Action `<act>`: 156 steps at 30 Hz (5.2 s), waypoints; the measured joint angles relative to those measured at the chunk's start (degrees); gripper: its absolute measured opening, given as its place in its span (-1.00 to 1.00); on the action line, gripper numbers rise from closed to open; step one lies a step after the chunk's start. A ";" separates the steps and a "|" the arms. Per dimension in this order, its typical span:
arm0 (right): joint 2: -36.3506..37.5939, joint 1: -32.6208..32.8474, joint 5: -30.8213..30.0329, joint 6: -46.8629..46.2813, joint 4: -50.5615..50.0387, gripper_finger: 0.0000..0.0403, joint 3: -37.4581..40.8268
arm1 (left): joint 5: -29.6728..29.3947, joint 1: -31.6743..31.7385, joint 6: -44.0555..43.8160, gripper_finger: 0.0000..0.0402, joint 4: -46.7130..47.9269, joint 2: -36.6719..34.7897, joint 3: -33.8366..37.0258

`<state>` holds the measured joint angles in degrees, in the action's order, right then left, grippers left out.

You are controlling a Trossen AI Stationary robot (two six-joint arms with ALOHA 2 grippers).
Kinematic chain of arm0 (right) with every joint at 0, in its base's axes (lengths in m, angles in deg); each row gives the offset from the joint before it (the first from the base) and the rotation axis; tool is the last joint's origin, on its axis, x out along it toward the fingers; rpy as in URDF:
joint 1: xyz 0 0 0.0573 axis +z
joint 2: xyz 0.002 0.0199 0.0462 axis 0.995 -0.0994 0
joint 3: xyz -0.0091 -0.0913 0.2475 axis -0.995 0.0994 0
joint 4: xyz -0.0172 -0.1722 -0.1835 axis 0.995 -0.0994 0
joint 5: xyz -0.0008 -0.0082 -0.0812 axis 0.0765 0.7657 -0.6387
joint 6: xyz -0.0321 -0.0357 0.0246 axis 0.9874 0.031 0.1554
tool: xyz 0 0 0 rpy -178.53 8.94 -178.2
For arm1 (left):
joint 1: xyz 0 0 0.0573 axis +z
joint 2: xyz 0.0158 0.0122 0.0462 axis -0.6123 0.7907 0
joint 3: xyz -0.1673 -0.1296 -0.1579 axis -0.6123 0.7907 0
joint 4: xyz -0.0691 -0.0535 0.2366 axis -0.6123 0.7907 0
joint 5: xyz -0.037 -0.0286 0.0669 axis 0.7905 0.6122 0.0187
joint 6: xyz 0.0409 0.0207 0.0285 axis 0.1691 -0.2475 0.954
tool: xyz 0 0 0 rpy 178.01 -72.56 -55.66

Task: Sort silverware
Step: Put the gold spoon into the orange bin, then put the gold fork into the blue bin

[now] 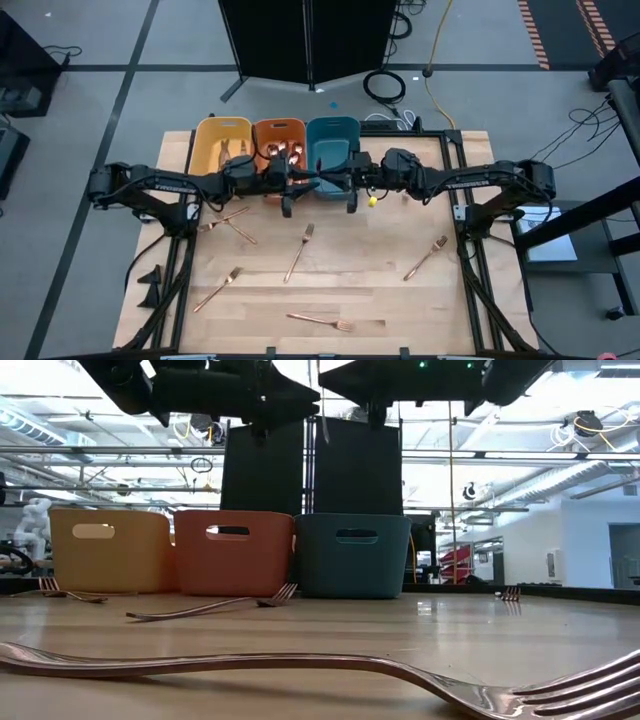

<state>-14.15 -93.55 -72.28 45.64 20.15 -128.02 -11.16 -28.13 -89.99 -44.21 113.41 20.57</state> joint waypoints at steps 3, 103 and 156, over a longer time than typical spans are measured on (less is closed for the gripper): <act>-1.74 0.00 -0.06 0.00 1.42 -1.00 -0.01 | 1.84 0.00 -0.04 -0.40 -0.01 0.00 0.00; 4.95 0.13 -0.22 0.31 -29.64 -0.21 0.03 | 21.28 37.70 -34.58 -0.93 48.76 1.33 -8.07; 4.95 0.53 -0.22 6.25 -34.58 -0.21 0.03 | -2.65 -9.82 -13.96 -0.33 62.13 -1.54 -13.90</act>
<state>-9.21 -93.02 -72.50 51.90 -14.43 -127.99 -13.81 -37.94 -103.95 17.91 111.87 6.67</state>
